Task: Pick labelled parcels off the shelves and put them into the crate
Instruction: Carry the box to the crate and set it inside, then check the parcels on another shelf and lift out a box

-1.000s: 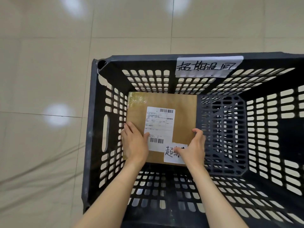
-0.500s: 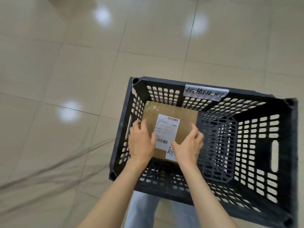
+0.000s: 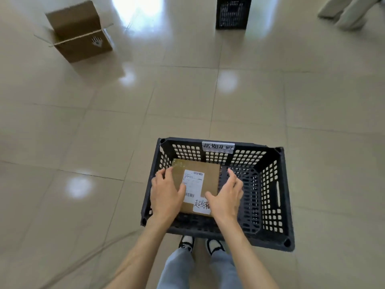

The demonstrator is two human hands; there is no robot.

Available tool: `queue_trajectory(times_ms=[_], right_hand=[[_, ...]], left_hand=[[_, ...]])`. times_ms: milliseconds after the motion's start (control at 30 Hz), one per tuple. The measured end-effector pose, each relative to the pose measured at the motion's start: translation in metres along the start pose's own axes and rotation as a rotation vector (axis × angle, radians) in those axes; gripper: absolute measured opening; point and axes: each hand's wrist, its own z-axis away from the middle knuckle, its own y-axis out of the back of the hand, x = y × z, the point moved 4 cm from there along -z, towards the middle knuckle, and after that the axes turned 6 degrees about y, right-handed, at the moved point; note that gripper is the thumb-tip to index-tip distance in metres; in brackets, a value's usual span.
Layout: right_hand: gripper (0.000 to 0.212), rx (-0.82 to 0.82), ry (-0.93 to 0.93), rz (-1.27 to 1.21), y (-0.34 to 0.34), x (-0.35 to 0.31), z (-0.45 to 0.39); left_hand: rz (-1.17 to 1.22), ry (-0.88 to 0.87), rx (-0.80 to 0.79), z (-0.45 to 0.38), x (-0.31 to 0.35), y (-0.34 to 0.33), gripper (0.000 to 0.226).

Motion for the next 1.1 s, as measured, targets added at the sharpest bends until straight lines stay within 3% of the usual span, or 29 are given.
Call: queue_trajectory(times_ms=[200, 467, 767, 1100], right_hand=[[0.088, 0.174, -0.050, -0.103, 0.059, 0.009, 0.057], [0.086, 0.657, -0.261, -0.329, 0.136, 0.045, 0.160], [0.086, 1.294, -0.495, -0.442, 0.231, 0.124, 0.349], [0.085, 1.849, -0.662, -0.387, 0.282, 0.211, 0.611]], left_hand=[[-0.056, -0.267, -0.098, 0.037, 0.063, 0.026, 0.057], [-0.178, -0.847, -0.293, 0.141, 0.162, 0.033, 0.058], [-0.164, -1.430, -0.562, 0.370, 0.223, 0.027, 0.062], [-0.030, -1.934, -0.732, 0.659, 0.200, 0.043, 0.063]])
